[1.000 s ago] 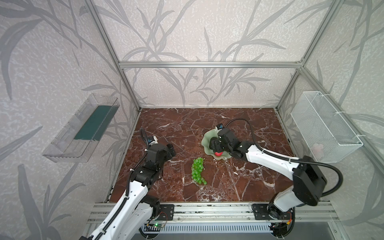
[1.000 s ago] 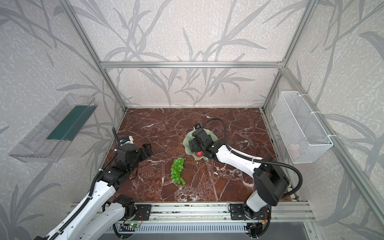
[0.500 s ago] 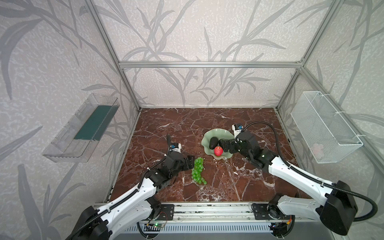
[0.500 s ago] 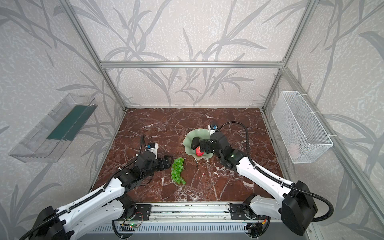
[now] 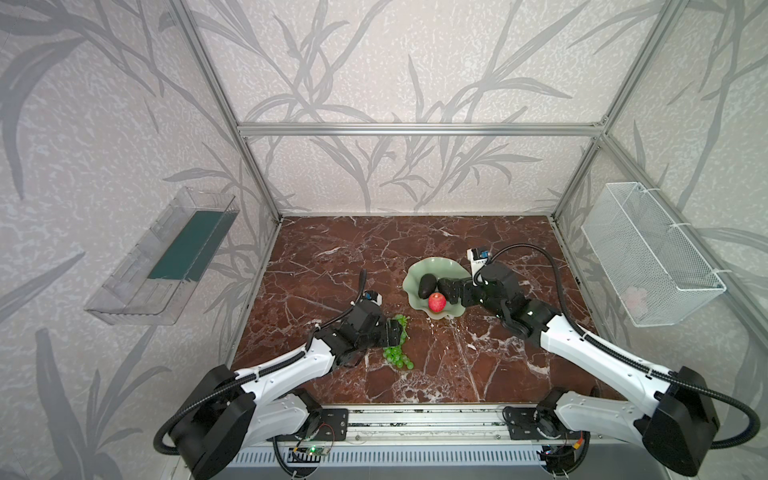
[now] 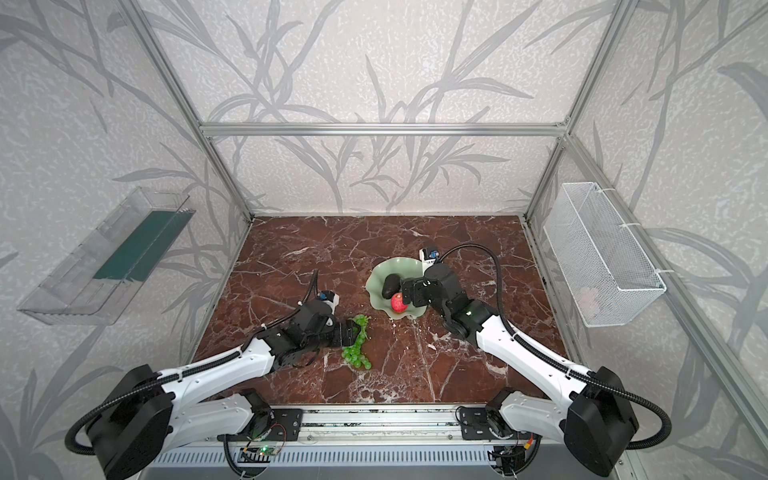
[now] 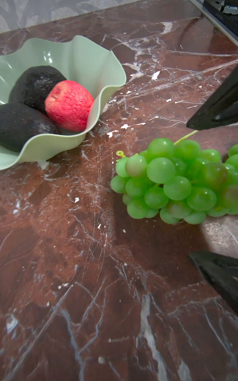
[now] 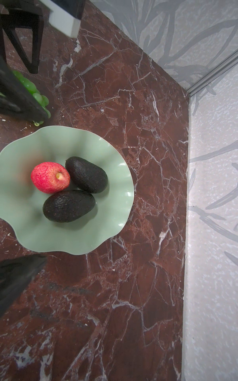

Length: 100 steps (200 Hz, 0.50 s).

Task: Place and organize the fake fruits in the fruit bowl
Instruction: 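Lower the left gripper onto the green grapes and close on them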

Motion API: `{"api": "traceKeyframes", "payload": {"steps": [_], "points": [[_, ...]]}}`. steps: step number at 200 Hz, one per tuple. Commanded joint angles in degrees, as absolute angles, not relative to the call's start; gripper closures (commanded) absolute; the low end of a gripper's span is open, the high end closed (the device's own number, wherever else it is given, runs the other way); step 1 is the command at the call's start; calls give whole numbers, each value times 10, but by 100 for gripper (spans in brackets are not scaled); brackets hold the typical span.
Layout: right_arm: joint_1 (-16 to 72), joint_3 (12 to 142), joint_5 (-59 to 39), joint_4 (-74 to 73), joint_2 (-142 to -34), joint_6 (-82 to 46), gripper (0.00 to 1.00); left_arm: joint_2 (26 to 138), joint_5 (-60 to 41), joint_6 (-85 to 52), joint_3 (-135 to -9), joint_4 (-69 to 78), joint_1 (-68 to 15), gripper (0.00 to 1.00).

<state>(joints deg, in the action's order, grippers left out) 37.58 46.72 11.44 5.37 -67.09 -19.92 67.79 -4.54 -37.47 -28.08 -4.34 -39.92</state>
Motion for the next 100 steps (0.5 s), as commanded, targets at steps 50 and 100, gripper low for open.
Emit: {"api": "traceKeyframes", "payload": {"steps": [50,100], "points": [[364,450,113,51,-643,-208,1,767,-66,-364,-327,-12,-421,8],[361,448,112,51,-645,-209,1,788,-38,-377,-326,-10,-421,15]]}}
